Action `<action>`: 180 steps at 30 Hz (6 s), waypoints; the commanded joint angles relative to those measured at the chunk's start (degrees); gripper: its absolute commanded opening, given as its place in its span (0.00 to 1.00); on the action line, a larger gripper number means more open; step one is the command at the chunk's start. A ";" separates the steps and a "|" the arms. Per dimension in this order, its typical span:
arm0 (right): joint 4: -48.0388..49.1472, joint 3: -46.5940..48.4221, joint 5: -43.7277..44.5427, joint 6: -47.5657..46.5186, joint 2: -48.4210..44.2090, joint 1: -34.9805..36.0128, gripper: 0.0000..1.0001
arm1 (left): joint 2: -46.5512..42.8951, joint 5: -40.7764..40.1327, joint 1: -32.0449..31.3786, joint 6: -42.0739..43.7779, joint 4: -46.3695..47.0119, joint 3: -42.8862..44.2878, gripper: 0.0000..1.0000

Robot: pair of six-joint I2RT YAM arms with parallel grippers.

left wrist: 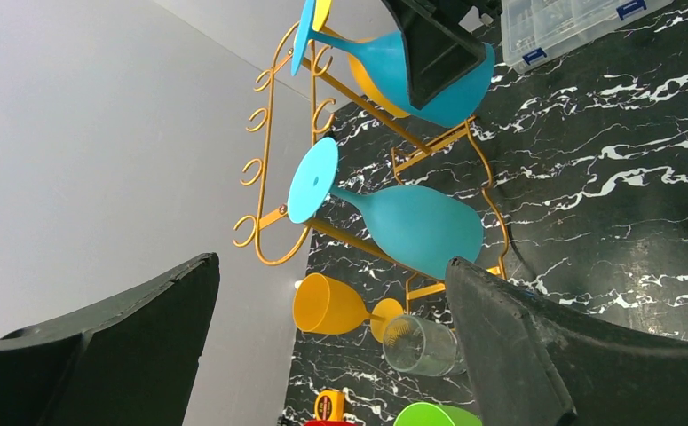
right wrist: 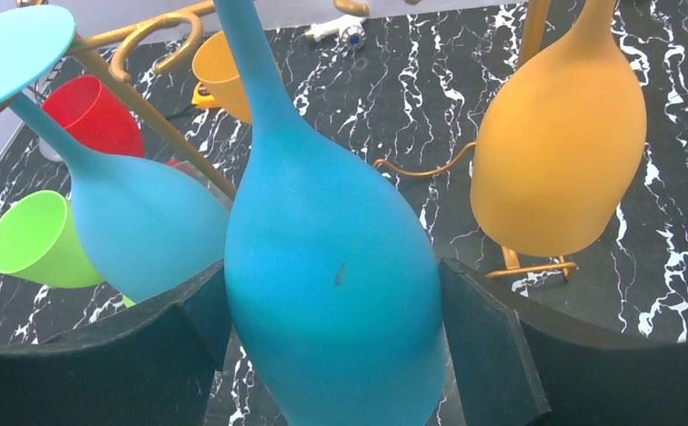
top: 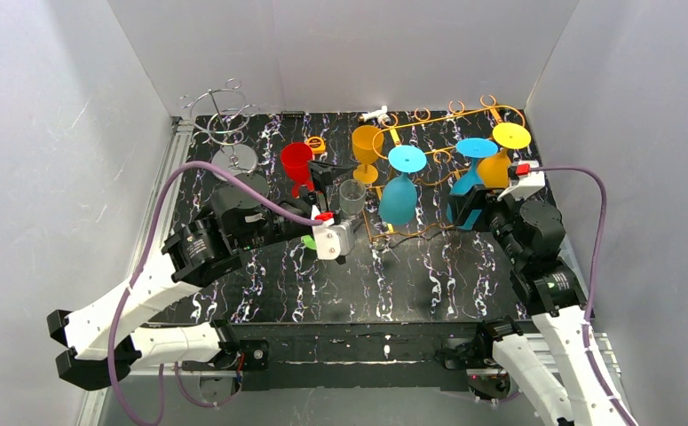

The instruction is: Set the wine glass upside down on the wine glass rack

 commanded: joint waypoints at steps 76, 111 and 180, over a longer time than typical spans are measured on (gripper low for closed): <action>13.69 -8.78 -2.60 5.06 2.01 -4.21 0.95 | -2.52 0.28 0.27 -1.30 -3.31 0.31 0.98; 60.47 -29.32 15.95 40.10 27.34 12.50 0.71 | -4.60 -2.10 0.26 -5.37 -10.06 -0.94 0.98; -23.84 10.19 -16.09 26.79 -30.63 8.88 0.01 | 17.94 13.63 0.13 -34.04 4.01 11.53 0.88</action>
